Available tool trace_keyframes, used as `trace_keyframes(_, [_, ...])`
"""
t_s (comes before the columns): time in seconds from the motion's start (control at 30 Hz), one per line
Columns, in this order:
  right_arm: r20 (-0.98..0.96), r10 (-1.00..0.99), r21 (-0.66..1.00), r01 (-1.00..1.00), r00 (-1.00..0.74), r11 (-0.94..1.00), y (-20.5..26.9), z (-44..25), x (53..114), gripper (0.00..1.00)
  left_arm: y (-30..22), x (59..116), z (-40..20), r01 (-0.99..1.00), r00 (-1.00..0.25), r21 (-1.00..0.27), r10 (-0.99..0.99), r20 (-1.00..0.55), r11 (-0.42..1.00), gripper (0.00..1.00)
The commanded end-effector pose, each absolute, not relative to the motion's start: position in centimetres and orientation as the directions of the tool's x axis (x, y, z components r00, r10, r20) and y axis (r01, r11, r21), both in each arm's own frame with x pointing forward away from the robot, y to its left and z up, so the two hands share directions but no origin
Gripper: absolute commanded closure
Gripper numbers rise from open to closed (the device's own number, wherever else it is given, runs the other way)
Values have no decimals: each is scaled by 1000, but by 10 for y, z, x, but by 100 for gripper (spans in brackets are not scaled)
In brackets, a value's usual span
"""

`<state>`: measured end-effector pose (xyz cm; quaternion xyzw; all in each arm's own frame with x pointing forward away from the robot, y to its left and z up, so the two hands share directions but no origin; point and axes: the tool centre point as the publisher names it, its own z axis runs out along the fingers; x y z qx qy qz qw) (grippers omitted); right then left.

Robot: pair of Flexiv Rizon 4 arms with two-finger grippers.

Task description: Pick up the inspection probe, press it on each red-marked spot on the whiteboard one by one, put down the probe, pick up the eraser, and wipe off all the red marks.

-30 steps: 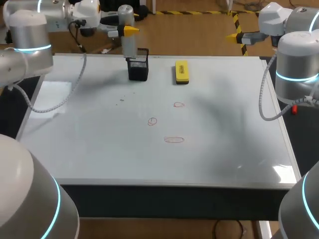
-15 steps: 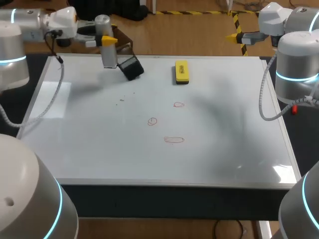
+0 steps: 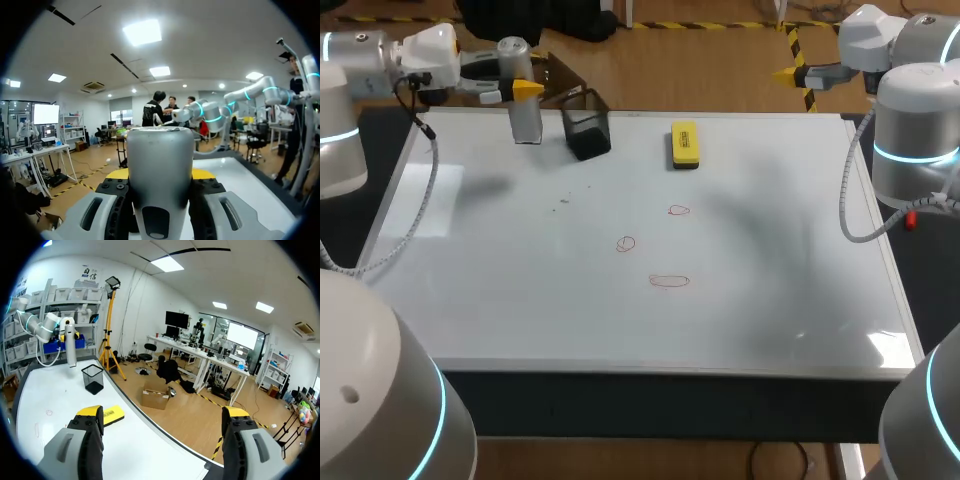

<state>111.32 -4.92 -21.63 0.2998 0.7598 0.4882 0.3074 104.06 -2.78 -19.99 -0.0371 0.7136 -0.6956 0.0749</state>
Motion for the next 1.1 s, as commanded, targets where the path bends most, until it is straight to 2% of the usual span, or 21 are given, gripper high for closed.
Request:
trace_keyframes(0.03, [-174, 755, 926, 156, -632, 345, -49, -216, 1114, 0, -22, 1028, -199, 47, -969, -998, -242, -57, 49, 100])
trace_keyframes(0.63, [-174, 755, 926, 156, -632, 345, -49, -216, 1114, 0, 21, 1012, -228, 14, -960, -998, -279, -29, 57, 100])
trace_keyframes(1.1, [-174, 755, 926, 156, -632, 345, -49, -216, 1114, 0, 27, 1012, -238, -3, -956, -999, -292, -11, 48, 100])
